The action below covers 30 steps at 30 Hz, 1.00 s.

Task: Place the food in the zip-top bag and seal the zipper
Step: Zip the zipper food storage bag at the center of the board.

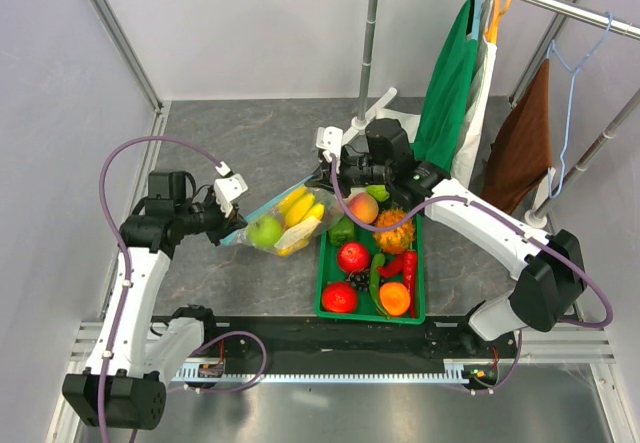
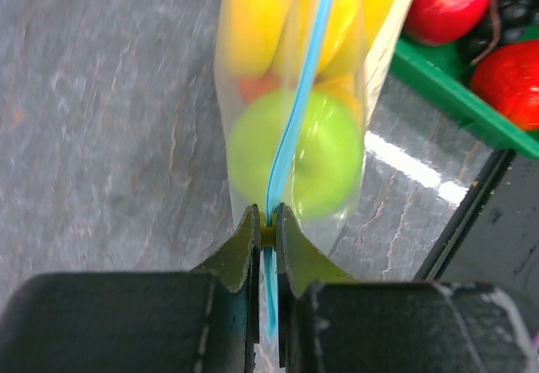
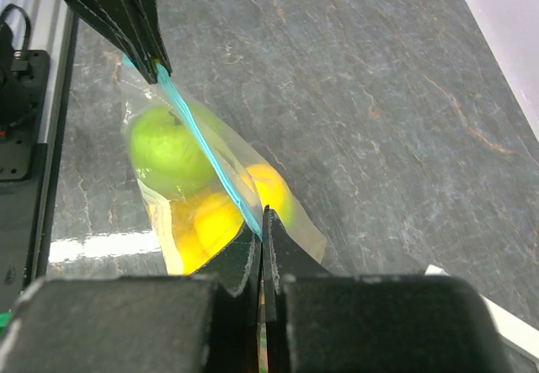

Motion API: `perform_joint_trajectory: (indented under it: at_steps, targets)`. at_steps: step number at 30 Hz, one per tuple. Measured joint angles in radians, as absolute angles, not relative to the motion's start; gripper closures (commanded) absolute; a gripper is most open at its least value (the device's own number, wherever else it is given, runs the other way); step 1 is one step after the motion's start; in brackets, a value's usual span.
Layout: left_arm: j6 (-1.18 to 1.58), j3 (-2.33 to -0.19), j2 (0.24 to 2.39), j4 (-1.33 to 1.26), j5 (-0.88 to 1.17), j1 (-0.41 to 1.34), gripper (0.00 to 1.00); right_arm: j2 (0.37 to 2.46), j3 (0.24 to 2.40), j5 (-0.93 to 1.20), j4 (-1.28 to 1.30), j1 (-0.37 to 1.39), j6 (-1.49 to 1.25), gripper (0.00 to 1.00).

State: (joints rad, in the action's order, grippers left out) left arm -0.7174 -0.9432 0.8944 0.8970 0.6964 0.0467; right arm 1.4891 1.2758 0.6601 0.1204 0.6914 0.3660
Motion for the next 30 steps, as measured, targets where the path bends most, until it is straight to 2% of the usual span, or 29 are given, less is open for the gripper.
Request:
perform_joint_trajectory:
  at_steps: [14, 18, 22, 27, 30]
  targets:
    - [-0.843, -0.849, 0.880, 0.913, 0.664, -0.134, 0.98, 1.489, 1.275, 0.657, 0.121, 0.666, 0.362, 1.00]
    - [-0.884, -0.838, 0.860, 0.921, 0.681, -0.159, 0.94, 1.489, 1.275, 0.668, 0.122, 0.669, 0.362, 1.00]
    - [-0.900, -0.873, 0.867, 0.969, 0.691, -0.170, 0.65, 1.489, 1.275, 0.678, 0.119, 0.668, 0.359, 1.00]
    - [-0.907, -1.010, 0.906, 1.077, 0.694, -0.195, 0.45, 1.489, 1.276, 0.680, 0.062, 0.641, 0.349, 1.00]
    - [-0.908, -1.107, 0.926, 1.104, 0.740, -0.179, 0.41, 1.489, 1.276, 0.680, 0.044, 0.645, 0.344, 1.00]
